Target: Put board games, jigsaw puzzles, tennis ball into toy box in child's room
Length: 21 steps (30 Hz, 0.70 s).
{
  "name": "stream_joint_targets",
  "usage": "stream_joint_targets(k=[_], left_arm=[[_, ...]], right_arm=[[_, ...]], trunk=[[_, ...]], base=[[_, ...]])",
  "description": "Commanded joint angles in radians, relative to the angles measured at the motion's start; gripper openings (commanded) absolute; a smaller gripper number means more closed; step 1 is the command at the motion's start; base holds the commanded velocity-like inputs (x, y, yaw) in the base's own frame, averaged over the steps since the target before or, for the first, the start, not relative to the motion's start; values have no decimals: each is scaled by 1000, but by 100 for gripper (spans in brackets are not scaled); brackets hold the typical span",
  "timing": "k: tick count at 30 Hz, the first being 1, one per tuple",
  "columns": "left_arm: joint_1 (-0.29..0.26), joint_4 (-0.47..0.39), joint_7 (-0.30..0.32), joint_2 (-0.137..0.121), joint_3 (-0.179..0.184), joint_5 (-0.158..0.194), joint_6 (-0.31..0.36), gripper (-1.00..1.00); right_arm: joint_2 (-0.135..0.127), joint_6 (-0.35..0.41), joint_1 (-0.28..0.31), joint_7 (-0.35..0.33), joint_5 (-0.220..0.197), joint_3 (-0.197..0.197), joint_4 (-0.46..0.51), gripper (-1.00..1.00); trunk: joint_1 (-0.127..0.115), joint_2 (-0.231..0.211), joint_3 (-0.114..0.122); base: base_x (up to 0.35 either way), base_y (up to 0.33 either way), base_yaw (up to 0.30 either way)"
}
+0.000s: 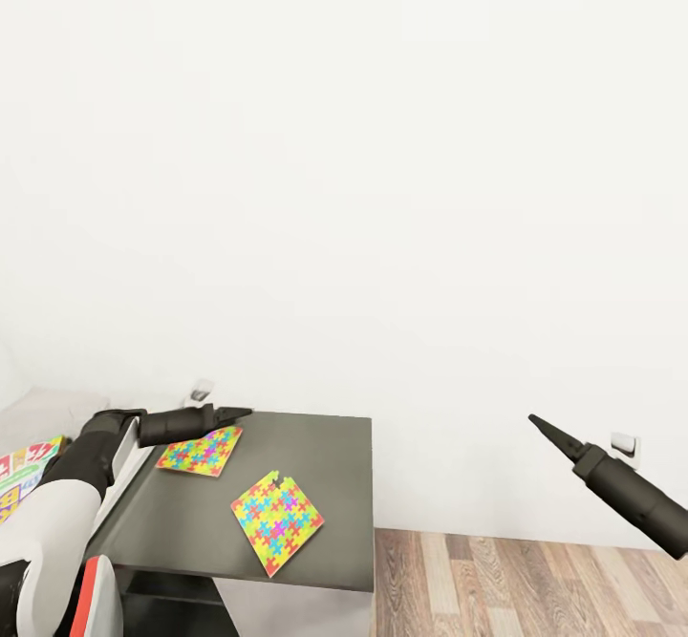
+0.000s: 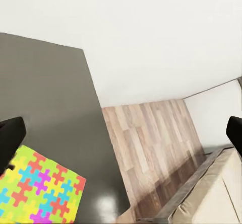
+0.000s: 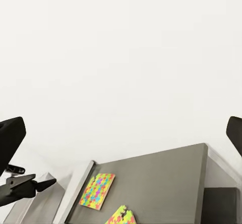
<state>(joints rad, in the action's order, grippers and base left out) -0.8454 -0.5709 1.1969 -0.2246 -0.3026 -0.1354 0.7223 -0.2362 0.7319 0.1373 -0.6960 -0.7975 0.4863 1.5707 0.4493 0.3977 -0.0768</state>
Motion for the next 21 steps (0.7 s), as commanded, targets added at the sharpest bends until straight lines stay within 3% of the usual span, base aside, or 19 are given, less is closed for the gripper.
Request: stream_joint_targets(k=[1,7,14,21], left_arm=[[-1,0,-3,1,-6,-10,10,100],[-4,0,-46,-1,-6,-11,12,100],[-6,0,-170,0,-5,-11,12,100],[-8,1,-254,3,-4,-10,12,100]], right_arm=[[0,2,1,2,-4,0,0,100],[-1,-7,2,22,-5,-24,0,100],[-1,-2,2,27,-4,-32,3,100],[-2,1,2,28,-4,-33,3,100]], trunk=[[1,2,-2],[1,2,-2],[1,2,-2],[1,2,-3]], base=[[0,0,0],[0,0,0],[0,0,0],[0,0,4]])
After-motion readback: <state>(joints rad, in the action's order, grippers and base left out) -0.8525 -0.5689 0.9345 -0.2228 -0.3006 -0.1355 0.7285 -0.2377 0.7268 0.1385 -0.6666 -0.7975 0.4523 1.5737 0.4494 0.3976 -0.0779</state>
